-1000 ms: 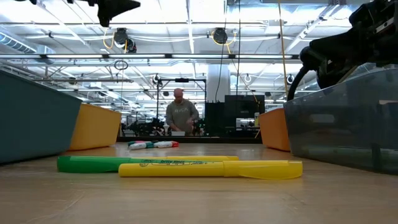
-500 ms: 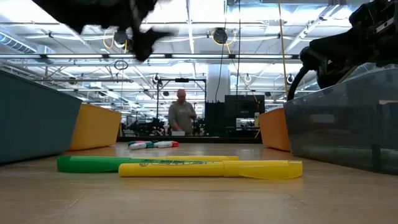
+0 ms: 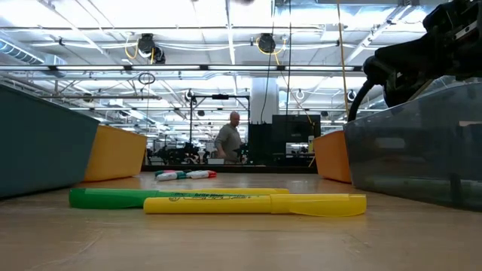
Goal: Pick & Place Markers
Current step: Put the bottom yellow pen into the blue bin
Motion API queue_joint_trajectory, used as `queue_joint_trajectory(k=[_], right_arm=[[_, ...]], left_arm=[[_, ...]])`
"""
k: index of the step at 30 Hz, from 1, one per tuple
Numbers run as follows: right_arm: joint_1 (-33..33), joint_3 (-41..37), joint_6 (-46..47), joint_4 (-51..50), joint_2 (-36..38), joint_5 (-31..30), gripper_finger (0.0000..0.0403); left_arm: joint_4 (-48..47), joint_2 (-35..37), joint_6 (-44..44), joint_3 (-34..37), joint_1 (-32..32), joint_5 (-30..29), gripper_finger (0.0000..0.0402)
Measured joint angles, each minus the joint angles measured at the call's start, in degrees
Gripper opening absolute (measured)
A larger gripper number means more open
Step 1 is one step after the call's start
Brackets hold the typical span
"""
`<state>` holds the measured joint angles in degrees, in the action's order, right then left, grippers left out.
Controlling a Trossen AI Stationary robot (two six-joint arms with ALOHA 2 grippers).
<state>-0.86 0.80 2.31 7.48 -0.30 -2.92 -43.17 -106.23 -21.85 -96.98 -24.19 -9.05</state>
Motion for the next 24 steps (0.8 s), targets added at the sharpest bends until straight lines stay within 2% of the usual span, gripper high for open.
queue_joint_trajectory(k=[3, 12, 18, 24], right_arm=[[0.0, 0.0, -0.02, -0.01, 0.0, -0.02, 0.0004], [0.01, 0.0, -0.02, 0.0, 0.01, -0.01, 0.0004], [0.02, 0.0, 0.0, 0.0, 0.02, -0.02, 0.0004], [0.0, 0.0, -0.01, -0.02, 0.0, -0.01, 0.0004]], left_arm=[[-7.35, -4.97, -5.72, -3.04, -0.93, -0.86, 0.0282], [-6.94, -15.17, -6.77, -2.7, -2.51, 1.55, 0.0282], [-7.28, -19.1, -6.82, -2.66, -1.84, 1.55, 0.0282], [-5.78, -19.41, -4.76, -2.66, -1.73, 2.42, 0.0282]])
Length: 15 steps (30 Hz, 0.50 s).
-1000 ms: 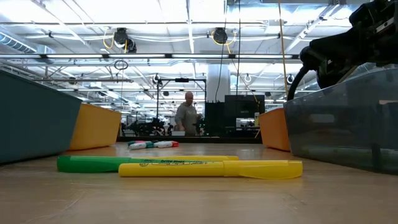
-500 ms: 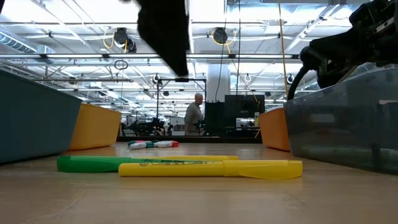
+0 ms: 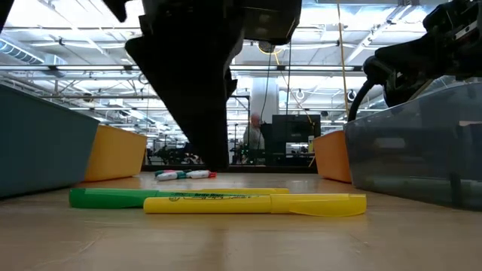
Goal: Pick & Place Markers
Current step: Put the bottom yellow pen into the blue bin
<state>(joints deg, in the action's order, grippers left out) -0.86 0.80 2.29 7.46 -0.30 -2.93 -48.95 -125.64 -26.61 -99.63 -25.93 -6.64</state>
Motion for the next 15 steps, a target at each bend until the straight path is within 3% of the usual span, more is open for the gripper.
queue_joint_trajectory(k=[11, 15], right_arm=[[0.0, 0.0, -0.01, 0.0, 0.02, -0.01, 0.0004], [0.0, 0.0, -0.01, 0.02, 0.0, -0.01, 0.0004]], left_arm=[[3.13, 0.0, 10.41, 0.0, -0.91, 4.09, 0.0282], [8.28, 0.11, 11.06, 1.34, -1.5, 5.56, 0.0282]])
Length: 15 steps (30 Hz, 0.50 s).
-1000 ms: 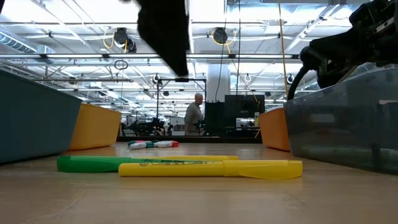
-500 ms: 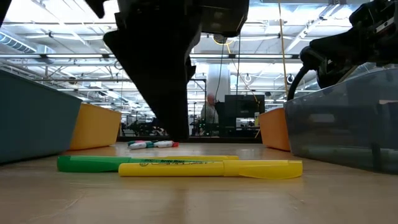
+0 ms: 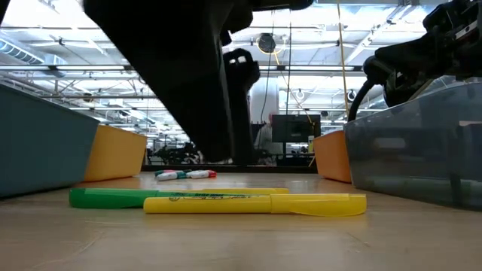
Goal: Pick & Place Markers
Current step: Put the bottom yellow pen into the blue bin
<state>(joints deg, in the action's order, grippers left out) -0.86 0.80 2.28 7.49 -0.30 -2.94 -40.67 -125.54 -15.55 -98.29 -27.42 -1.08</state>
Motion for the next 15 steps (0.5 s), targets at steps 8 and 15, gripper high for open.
queue_joint_trajectory(k=[8, 15], right_arm=[[0.0, 0.0, 0.01, -0.01, 0.0, 0.0, 0.0004], [0.0, 0.0, 0.02, -0.02, 0.0, 0.02, 0.0004]], left_arm=[[10.56, 0.03, -2.94, 7.55, 0.01, 2.76, 0.0282], [12.01, 0.16, -0.96, 8.27, 0.91, 4.2, 0.0282]])
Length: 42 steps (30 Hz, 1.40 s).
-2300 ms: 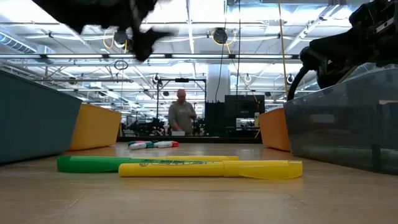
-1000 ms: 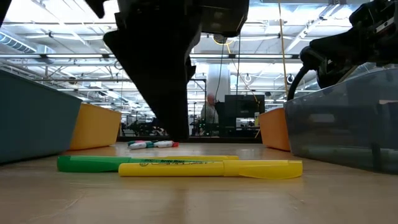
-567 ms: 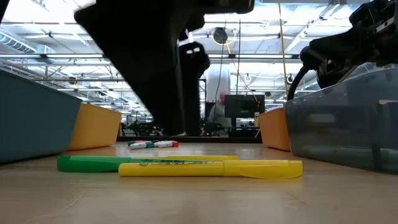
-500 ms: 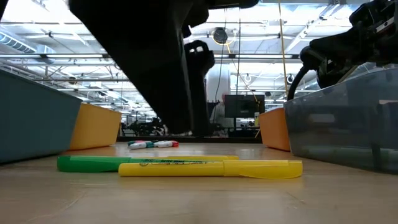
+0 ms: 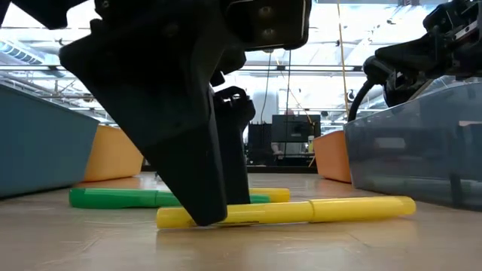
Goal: Pick & Place Markers
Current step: Put the bottom yellow pen into the blue bin
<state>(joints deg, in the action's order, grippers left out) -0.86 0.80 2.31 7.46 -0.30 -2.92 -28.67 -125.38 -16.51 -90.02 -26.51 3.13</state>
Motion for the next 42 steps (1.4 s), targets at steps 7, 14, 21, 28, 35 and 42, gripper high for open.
queue_joint_trajectory(k=[7, 14, 21, 28, 35, 42], right_arm=[[0.02, 0.0, 0.0, 0.0, 0.02, -0.02, 0.0004], [0.02, 0.0, -0.02, 0.02, 0.0, -0.02, 0.0004], [0.0, 0.0, 0.0, 0.02, 0.0, -0.02, 0.0004], [0.01, 0.0, 0.0, 0.02, 0.01, -0.01, 0.0004], [0.01, 0.0, 0.0, 0.02, 0.01, -0.02, 0.0004], [0.01, 0.01, 0.0, 0.02, 0.0, -0.01, 0.0004]], left_arm=[[0.09, -0.09, 5.57, 0.04, 1.0, -2.63, 0.0282], [-4.73, -0.11, 3.77, -0.04, 2.13, -3.54, 0.0282], [-7.53, -0.02, 1.99, -0.07, 2.0, -8.52, 0.0283], [-2.5, -0.07, 6.91, 0.15, 2.02, -9.37, 0.0283], [-0.22, -0.13, 10.7, 0.73, 2.07, -9.08, 0.0282], [0.0, -0.13, 8.56, 1.05, 1.84, -6.4, 0.0264]])
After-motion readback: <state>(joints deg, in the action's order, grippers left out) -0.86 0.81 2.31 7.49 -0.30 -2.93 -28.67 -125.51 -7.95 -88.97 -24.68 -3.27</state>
